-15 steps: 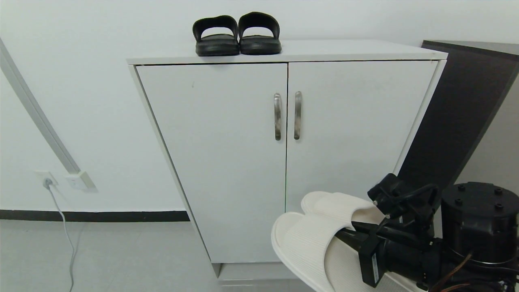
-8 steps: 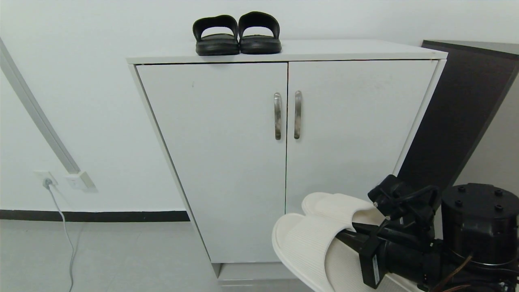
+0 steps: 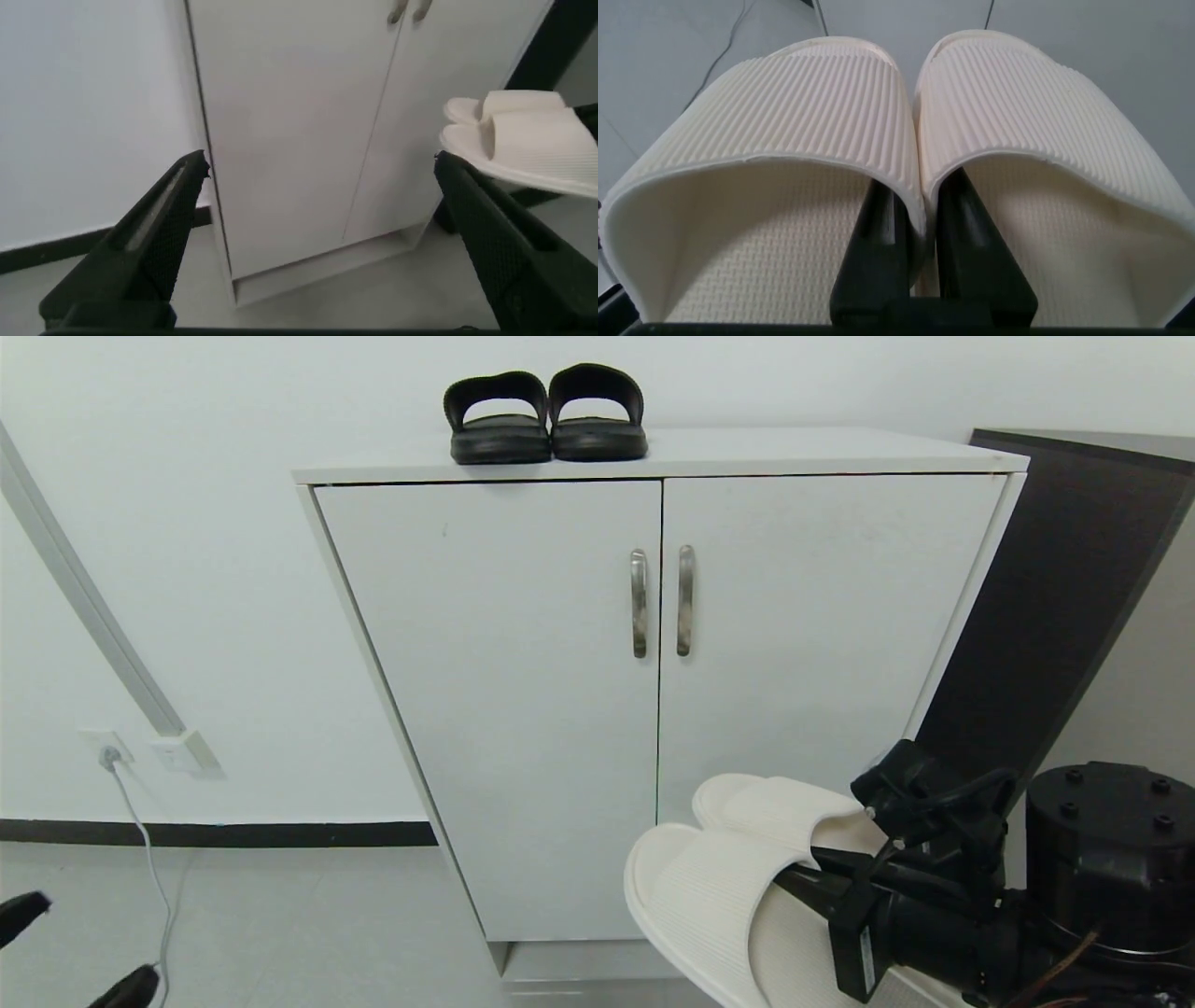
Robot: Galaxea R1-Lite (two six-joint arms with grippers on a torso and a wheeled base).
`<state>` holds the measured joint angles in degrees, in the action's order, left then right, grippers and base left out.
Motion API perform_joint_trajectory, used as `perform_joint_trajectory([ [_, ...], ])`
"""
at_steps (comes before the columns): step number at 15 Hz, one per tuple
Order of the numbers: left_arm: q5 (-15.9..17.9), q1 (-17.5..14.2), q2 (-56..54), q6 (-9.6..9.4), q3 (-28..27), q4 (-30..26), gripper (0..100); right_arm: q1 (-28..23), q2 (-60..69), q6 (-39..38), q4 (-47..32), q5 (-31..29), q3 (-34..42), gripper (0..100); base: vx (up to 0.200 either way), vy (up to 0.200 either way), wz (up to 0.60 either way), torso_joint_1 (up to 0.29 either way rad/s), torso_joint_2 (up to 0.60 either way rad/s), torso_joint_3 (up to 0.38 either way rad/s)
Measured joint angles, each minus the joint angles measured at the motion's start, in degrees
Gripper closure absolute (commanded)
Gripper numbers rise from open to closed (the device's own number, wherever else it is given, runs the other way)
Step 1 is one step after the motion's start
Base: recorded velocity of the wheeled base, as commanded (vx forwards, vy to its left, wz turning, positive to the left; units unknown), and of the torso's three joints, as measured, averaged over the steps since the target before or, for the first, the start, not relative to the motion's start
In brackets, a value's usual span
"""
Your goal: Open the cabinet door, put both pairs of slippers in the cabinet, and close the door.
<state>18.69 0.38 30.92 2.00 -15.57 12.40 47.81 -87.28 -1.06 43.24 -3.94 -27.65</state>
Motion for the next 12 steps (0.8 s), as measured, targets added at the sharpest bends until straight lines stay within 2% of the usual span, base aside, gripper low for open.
perform_joint_trajectory([
  [2,3.34,0.41,8.22,0.02,-0.59,7.72,0,0.00,0.00,0.00,0.09,0.04,0.12,100,0.000,0.000,0.00,0.000,0.00,0.000],
  [4,5.17,2.79,16.27,0.05,-2.32,13.24,0,0.00,0.00,0.02,0.09,0.00,0.15,100,0.000,0.000,0.00,0.000,0.00,0.000],
  [9,5.80,13.70,31.89,0.21,-11.85,19.35,0,-0.02,0.05,0.00,0.09,-0.02,0.12,100,0.000,0.000,0.00,0.000,0.00,0.000],
  [12,5.14,19.96,38.66,0.32,-18.52,20.31,0,-0.05,0.38,0.00,0.79,-0.09,0.17,100,0.000,0.000,0.00,0.000,0.00,0.000],
])
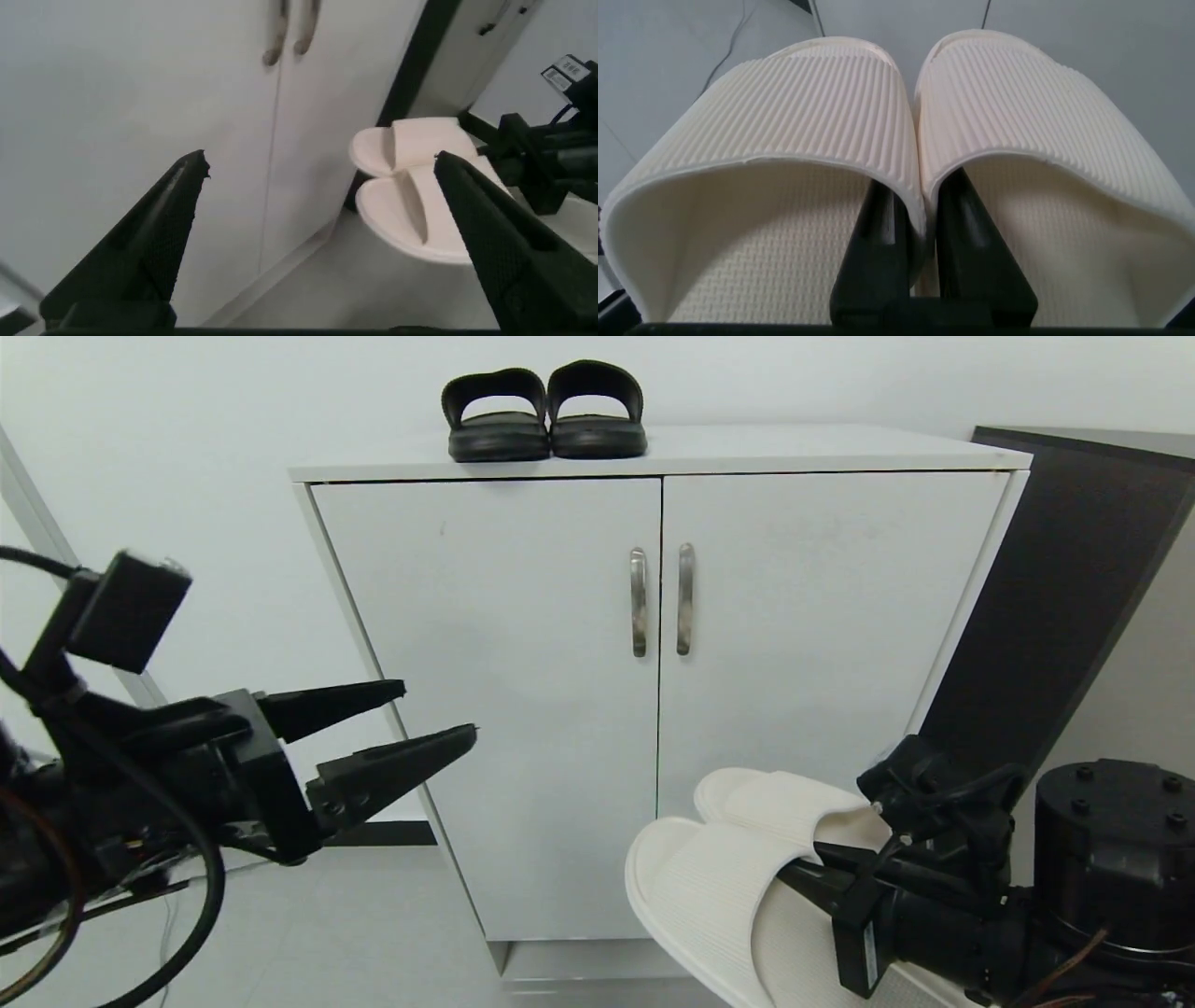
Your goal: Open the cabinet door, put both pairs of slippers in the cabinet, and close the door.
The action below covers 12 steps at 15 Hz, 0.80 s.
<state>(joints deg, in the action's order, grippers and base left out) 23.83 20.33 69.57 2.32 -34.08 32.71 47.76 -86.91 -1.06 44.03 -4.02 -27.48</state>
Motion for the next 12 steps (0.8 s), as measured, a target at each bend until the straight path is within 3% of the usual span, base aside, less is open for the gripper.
perform_joint_trajectory([
  [3,-0.09,4.55,6.11,0.79,-6.97,-0.09,0,-0.05,0.09,-0.20,0.09,0.00,0.15,100,0.000,0.000,0.00,0.000,0.00,0.000],
  [6,-0.02,9.59,13.28,5.23,-16.74,-0.02,0,-0.11,-0.38,-0.35,0.09,0.04,0.37,100,0.000,0.000,0.00,0.000,0.00,0.000],
  [8,0.41,12.50,18.54,6.63,-23.76,0.00,0,-0.16,-0.61,-0.41,0.06,0.04,0.44,100,0.000,0.000,0.00,0.000,0.00,0.000],
  [10,1.84,14.95,24.05,7.45,-30.51,-0.24,0,-0.27,-0.74,-0.41,0.06,0.06,0.44,100,0.000,0.000,0.00,0.000,0.00,0.000],
  [12,5.58,16.18,28.11,10.15,-35.36,-0.44,0,-0.24,-0.83,-0.46,0.09,0.12,0.46,100,0.000,0.000,0.00,0.000,0.00,0.000],
])
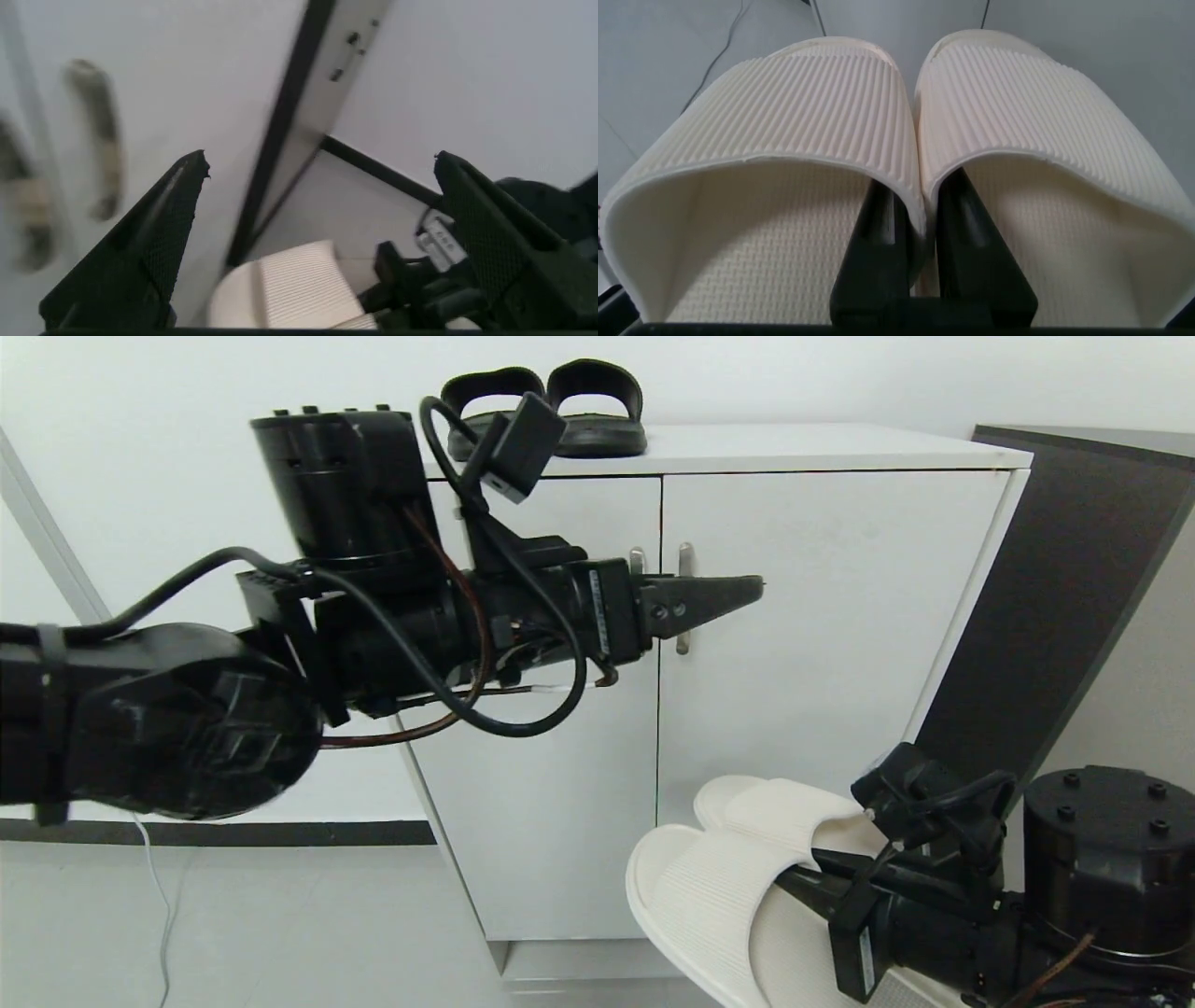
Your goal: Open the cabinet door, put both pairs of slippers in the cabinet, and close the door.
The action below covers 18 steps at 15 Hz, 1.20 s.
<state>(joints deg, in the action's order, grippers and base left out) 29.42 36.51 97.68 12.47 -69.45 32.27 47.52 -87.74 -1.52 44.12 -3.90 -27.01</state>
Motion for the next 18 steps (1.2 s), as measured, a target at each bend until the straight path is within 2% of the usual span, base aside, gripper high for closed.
perform_joint_trajectory([
  [2,4.60,0.26,3.06,3.73,-3.49,-0.20,0,0.00,-0.02,-0.04,-0.02,0.00,0.04,100,0.000,0.000,0.00,0.000,0.00,0.000],
  [4,4.83,0.09,4.74,4.36,-4.85,-0.28,0,-0.02,-0.07,-0.06,-0.02,0.00,0.04,100,0.000,0.000,0.00,0.000,0.00,0.000],
  [8,0.80,-0.18,6.42,4.14,-5.49,-0.46,0,-0.04,-0.29,-0.06,0.00,0.02,-0.05,100,0.000,0.000,0.00,0.000,0.00,0.000],
  [11,-4.10,-0.57,7.02,4.13,-5.96,-0.39,0,-0.09,-0.66,-0.06,-0.02,0.02,-0.07,100,0.000,0.000,0.00,0.000,0.00,0.000],
  [18,-9.14,-2.17,10.03,4.04,-9.08,-0.37,0,-0.09,-0.99,-0.06,0.00,0.02,-0.18,100,0.000,0.000,0.00,0.000,0.00,0.000],
])
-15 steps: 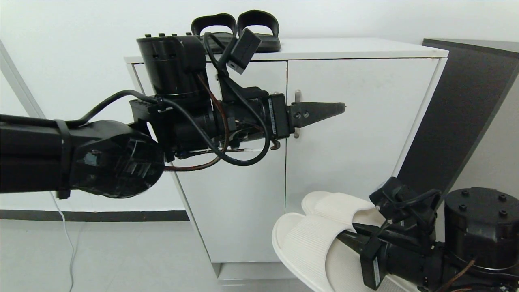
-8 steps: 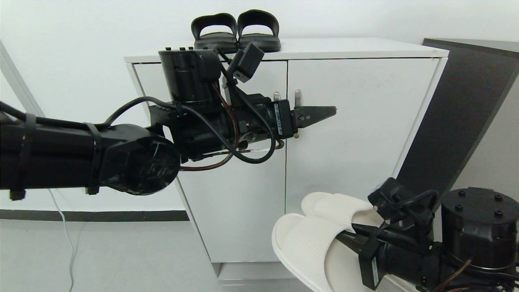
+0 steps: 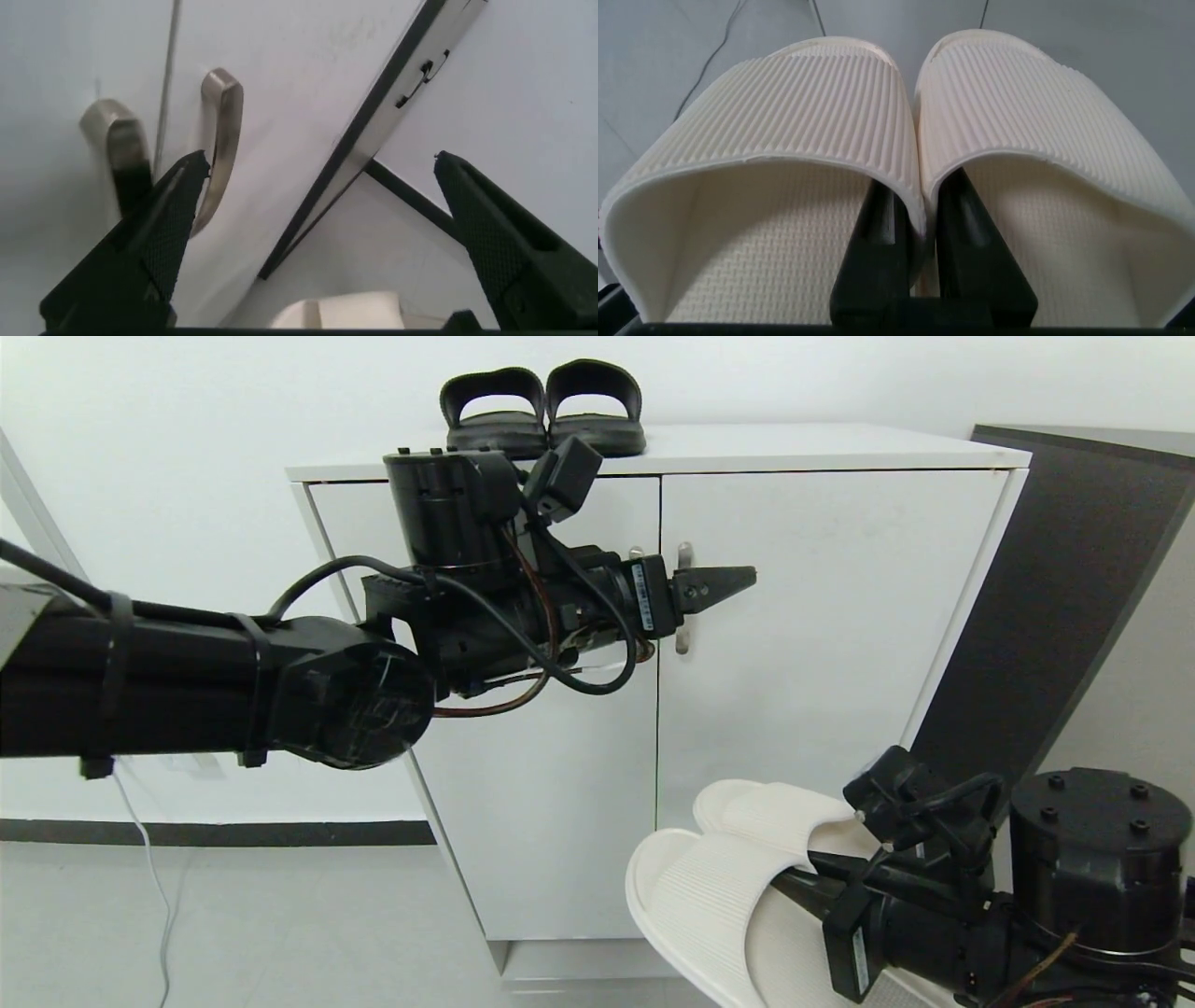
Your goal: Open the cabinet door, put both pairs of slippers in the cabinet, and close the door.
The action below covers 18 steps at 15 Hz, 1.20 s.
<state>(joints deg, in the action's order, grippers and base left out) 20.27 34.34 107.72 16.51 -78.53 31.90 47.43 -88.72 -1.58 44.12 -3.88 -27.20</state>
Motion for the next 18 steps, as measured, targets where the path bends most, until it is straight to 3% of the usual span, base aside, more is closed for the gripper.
perform_joint_trajectory([
  [4,-0.29,-0.11,3.34,-0.04,-3.57,-1.30,0,0.02,-0.09,0.02,-0.02,0.00,0.05,100,0.000,0.000,0.00,0.000,0.00,0.000],
  [5,-0.20,-0.11,3.80,-0.04,-4.02,-2.27,100,0.02,-0.13,0.02,-0.02,0.00,0.05,100,0.000,0.000,0.00,0.000,0.00,0.000],
  [13,-0.43,0.33,2.51,-0.20,-0.41,-1.83,100,0.06,-0.35,0.09,0.00,3.10,1.12,100,0.000,0.000,0.00,0.000,0.00,0.000],
  [18,-0.68,3.12,-3.15,-0.09,10.73,4.66,100,0.22,1.05,0.72,0.00,10.80,3.99,100,0.000,0.000,0.00,0.000,0.00,0.000],
])
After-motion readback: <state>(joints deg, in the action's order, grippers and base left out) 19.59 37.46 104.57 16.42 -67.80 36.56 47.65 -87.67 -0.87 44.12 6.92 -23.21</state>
